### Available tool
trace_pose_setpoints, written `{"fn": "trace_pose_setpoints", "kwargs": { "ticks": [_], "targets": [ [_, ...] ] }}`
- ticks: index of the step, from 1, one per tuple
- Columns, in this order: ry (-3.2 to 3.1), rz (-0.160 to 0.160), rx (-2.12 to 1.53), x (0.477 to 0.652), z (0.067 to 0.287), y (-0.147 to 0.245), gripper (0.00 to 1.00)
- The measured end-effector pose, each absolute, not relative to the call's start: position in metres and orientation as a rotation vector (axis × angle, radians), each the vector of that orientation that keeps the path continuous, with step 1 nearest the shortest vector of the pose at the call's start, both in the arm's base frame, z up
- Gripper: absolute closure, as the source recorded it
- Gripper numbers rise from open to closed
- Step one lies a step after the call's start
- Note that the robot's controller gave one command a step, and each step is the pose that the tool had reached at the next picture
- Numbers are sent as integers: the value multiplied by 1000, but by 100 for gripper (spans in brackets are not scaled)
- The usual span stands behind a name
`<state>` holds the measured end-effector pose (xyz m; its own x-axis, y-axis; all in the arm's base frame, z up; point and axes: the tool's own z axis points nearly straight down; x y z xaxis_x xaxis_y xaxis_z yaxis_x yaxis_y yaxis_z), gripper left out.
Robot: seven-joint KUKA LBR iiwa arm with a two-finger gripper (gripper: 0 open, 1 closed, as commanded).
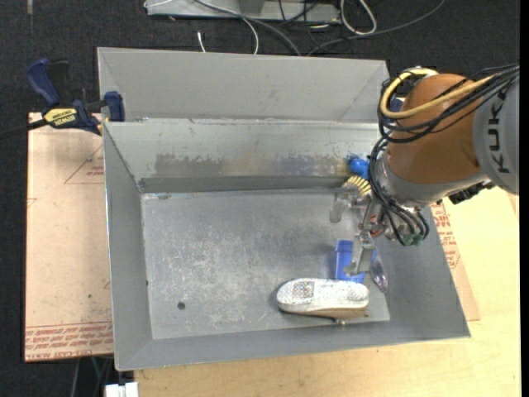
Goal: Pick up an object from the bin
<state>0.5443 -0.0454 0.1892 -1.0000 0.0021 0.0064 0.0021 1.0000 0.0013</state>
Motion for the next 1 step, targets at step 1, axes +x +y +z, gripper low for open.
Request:
{"fn": "trace_pose_setpoints", "kwargs": {
  "ticks": [1],
  "targets": [
    [-3143,-1,-1,546,194,-45,0]
  ]
}}
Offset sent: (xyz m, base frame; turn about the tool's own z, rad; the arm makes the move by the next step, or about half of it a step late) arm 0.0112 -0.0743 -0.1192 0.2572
